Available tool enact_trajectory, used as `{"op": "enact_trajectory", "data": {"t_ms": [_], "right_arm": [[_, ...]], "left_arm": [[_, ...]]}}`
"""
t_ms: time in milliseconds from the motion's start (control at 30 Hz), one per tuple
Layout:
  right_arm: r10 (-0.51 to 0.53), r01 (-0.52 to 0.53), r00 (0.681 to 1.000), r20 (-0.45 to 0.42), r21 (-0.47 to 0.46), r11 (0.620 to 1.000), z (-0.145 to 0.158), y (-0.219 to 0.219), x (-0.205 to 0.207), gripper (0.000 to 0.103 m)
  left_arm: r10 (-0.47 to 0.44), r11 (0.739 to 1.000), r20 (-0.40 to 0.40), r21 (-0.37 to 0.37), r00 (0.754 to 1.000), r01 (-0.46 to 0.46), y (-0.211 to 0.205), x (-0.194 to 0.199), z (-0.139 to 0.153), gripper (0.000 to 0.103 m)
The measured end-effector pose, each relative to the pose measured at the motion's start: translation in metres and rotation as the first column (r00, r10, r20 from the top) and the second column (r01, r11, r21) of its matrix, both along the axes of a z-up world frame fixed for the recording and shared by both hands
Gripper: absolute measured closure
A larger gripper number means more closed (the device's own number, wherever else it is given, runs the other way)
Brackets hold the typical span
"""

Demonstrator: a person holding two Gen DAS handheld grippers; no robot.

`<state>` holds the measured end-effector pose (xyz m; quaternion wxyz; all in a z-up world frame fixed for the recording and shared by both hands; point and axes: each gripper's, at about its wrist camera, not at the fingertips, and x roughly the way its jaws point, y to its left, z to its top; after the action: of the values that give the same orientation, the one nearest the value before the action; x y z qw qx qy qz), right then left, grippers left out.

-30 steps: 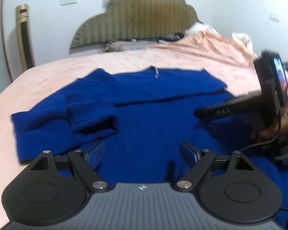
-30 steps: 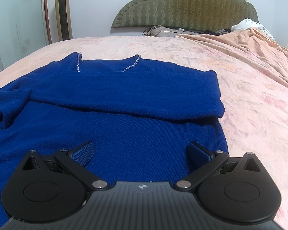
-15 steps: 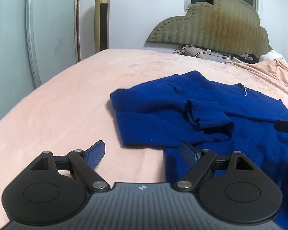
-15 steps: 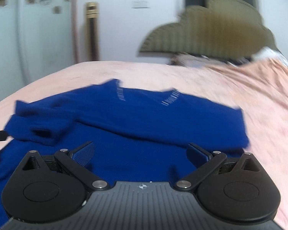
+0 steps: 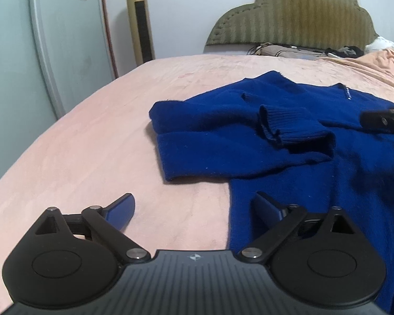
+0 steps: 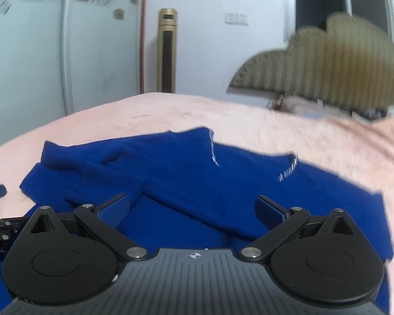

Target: Fold small clothes

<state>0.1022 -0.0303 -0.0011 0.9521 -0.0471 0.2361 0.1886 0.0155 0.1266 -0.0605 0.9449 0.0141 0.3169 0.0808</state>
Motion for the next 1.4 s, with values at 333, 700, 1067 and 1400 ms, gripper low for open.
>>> {"op": "enact_trajectory", "data": {"t_ms": [333, 700, 1067, 1400], "right_arm": [[-0.044, 0.039, 0.993, -0.110, -0.045, 0.998, -0.017, -0.017, 0.007, 0.000], [0.002, -0.021, 0.986, -0.167, -0.113, 0.993, -0.028, -0.007, 0.005, 0.000], [0.007, -0.023, 0.983, -0.185, -0.087, 0.996, -0.031, -0.009, 0.011, 0.000], [0.011, -0.025, 0.981, -0.194, -0.075, 0.997, -0.032, -0.010, 0.014, 0.000]], "left_arm": [[0.027, 0.999, -0.017, -0.041, 0.999, -0.028, 0.005, 0.003, -0.002, 0.000], [0.027, 0.998, -0.017, -0.059, 0.999, -0.028, 0.008, 0.002, -0.002, 0.000], [0.024, 0.998, -0.017, -0.063, 1.000, -0.025, 0.009, 0.002, -0.002, 0.000], [0.021, 0.997, -0.015, -0.069, 1.000, -0.022, 0.009, 0.002, -0.001, 0.000]]}}
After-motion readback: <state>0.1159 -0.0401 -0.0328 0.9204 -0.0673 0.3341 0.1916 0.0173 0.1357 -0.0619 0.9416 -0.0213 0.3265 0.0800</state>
